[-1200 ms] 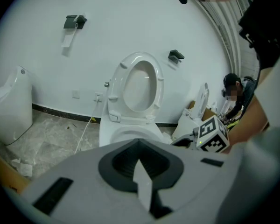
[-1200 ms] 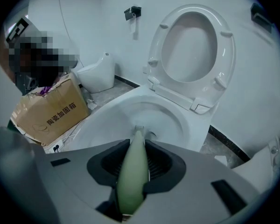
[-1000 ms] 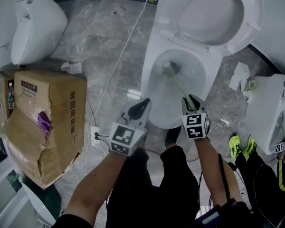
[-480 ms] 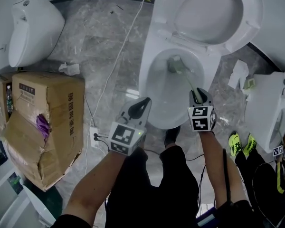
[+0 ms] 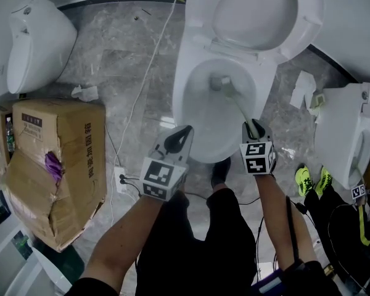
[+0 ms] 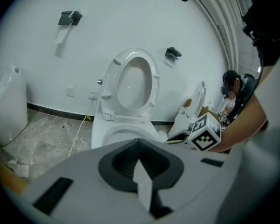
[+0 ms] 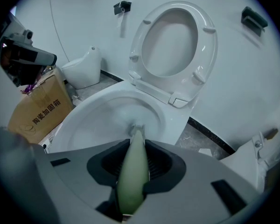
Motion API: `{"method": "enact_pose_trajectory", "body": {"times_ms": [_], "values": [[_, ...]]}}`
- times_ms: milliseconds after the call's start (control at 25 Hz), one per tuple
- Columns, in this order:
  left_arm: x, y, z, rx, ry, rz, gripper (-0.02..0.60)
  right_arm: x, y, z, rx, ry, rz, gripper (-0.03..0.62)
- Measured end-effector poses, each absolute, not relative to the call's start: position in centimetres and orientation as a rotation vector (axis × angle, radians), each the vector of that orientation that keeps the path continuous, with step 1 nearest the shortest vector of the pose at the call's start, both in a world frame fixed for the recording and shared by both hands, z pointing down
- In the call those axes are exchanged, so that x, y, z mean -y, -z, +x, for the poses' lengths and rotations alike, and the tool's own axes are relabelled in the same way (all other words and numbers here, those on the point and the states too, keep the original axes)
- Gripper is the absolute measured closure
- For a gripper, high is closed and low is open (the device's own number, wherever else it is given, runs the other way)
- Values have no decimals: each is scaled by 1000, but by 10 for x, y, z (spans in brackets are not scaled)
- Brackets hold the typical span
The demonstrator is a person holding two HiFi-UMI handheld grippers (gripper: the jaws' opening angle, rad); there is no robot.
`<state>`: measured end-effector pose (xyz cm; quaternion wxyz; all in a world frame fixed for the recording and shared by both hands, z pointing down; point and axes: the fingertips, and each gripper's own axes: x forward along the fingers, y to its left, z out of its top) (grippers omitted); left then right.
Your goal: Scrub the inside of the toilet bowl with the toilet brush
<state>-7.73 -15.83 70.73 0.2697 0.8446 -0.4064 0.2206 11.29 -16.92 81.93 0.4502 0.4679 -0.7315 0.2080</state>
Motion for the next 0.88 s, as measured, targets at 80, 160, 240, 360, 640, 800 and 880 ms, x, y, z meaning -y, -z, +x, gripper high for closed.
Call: {"method": "enact_pose_trajectory", "body": {"times_ms": [80,160,240,360,640,800,880], "values": [[156,-706,-77,1098,-599,2275,572,160,-820,112,1808,-524,1147,488],[154,-704,-77,1097,-596,2276,572,152,-821,109,1808,-537,1131,488],[152,-702,-78,1096,-591,2282,572,145,-823,106,1809,-548,1121,488],[148,-700,-82,1101,-587,2286,572,138,-825,98,1806,-561,1111,488],[140,-698,-95,1113,-583,2278,572,131,-829,82,1799,-637,1112,488],[138,-697,-103,1122,-579,2273,572,128,-832,69,1812,-667,1082,488],[138,-697,-106,1122,-576,2271,572,128,-833,65,1814,-672,1081,488]]}}
